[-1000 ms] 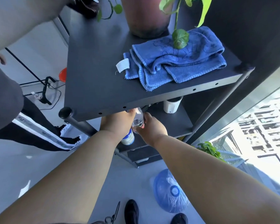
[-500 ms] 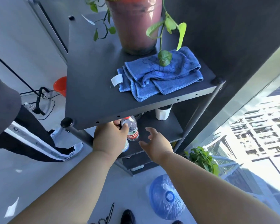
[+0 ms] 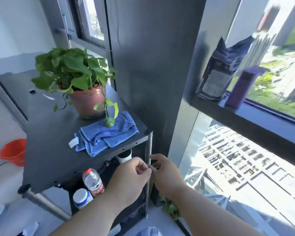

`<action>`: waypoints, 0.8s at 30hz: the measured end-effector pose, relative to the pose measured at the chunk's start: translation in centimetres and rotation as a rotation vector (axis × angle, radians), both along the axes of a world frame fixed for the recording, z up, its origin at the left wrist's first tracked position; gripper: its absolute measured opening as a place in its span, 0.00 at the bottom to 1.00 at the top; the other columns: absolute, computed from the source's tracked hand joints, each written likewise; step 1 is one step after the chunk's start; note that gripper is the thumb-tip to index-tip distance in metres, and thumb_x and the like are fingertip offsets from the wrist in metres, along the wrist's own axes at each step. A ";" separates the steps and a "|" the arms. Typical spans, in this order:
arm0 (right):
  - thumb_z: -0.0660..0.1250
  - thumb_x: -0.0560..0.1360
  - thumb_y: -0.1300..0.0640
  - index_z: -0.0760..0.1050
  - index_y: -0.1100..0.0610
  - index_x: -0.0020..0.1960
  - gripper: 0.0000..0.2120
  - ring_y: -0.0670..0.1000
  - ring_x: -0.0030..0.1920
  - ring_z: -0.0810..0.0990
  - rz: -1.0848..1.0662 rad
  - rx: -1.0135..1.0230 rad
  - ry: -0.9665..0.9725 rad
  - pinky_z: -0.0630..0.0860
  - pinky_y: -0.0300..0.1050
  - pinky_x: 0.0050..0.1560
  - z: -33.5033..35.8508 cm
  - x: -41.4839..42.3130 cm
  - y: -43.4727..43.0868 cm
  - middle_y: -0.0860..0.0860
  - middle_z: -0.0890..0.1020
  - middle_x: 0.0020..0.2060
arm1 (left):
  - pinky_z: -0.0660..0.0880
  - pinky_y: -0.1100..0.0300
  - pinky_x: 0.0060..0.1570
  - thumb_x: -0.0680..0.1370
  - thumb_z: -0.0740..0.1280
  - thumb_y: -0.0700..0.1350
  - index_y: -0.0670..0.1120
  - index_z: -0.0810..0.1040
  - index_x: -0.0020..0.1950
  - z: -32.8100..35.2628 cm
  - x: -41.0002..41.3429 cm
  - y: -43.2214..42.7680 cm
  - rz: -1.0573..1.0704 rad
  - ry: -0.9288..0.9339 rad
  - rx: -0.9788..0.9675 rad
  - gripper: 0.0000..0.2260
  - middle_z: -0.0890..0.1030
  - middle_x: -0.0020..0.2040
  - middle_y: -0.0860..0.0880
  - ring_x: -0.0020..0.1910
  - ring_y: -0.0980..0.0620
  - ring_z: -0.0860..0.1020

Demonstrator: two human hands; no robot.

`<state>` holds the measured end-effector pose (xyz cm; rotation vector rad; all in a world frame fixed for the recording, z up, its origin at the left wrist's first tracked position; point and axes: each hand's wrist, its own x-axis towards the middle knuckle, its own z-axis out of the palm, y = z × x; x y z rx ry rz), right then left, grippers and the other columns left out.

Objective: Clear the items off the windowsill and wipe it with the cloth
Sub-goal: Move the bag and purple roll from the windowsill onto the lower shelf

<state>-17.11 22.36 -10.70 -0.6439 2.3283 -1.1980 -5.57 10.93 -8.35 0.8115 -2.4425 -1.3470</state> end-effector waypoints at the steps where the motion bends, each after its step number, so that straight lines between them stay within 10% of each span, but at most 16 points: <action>1: 0.66 0.76 0.43 0.77 0.39 0.64 0.17 0.43 0.43 0.84 -0.018 -0.012 0.028 0.82 0.45 0.45 1.2 -0.5 1.1 0.41 0.84 0.45 | 0.72 0.73 0.33 0.78 0.73 0.53 0.59 0.80 0.44 1.2 -0.8 0.8 -0.034 0.021 0.010 0.04 0.82 0.34 0.62 0.32 0.63 0.77; 4: 0.68 0.76 0.44 0.78 0.41 0.64 0.16 0.44 0.45 0.83 -0.153 -0.081 0.093 0.81 0.45 0.49 5.2 -2.7 6.7 0.42 0.83 0.45 | 0.72 0.71 0.32 0.79 0.72 0.54 0.60 0.80 0.46 5.4 -4.5 4.6 -0.159 0.081 -0.028 0.03 0.81 0.33 0.61 0.32 0.62 0.77; 11: 0.71 0.77 0.44 0.79 0.40 0.58 0.10 0.42 0.28 0.80 -0.429 -0.240 0.182 0.74 0.40 0.25 12.2 -7.8 15.4 0.44 0.84 0.38 | 0.72 0.64 0.40 0.77 0.70 0.57 0.57 0.79 0.49 12.5 -13.4 9.2 -0.217 0.178 -0.116 0.06 0.84 0.45 0.58 0.46 0.60 0.81; 19: 0.69 0.75 0.43 0.73 0.42 0.68 0.22 0.42 0.40 0.83 -0.476 -0.190 0.320 0.78 0.43 0.40 15.5 -14.1 19.2 0.40 0.83 0.44 | 0.70 0.54 0.71 0.72 0.78 0.56 0.47 0.64 0.82 17.2 -26.4 9.0 -0.037 0.345 -0.062 0.43 0.70 0.79 0.46 0.75 0.45 0.73; 24: 0.70 0.71 0.41 0.69 0.42 0.72 0.30 0.49 0.52 0.81 -0.476 -0.155 0.405 0.77 0.46 0.48 17.2 -18.4 18.3 0.47 0.79 0.61 | 0.69 0.52 0.76 0.65 0.82 0.60 0.50 0.57 0.84 18.7 -31.9 8.6 0.027 0.401 0.002 0.54 0.71 0.79 0.48 0.75 0.47 0.74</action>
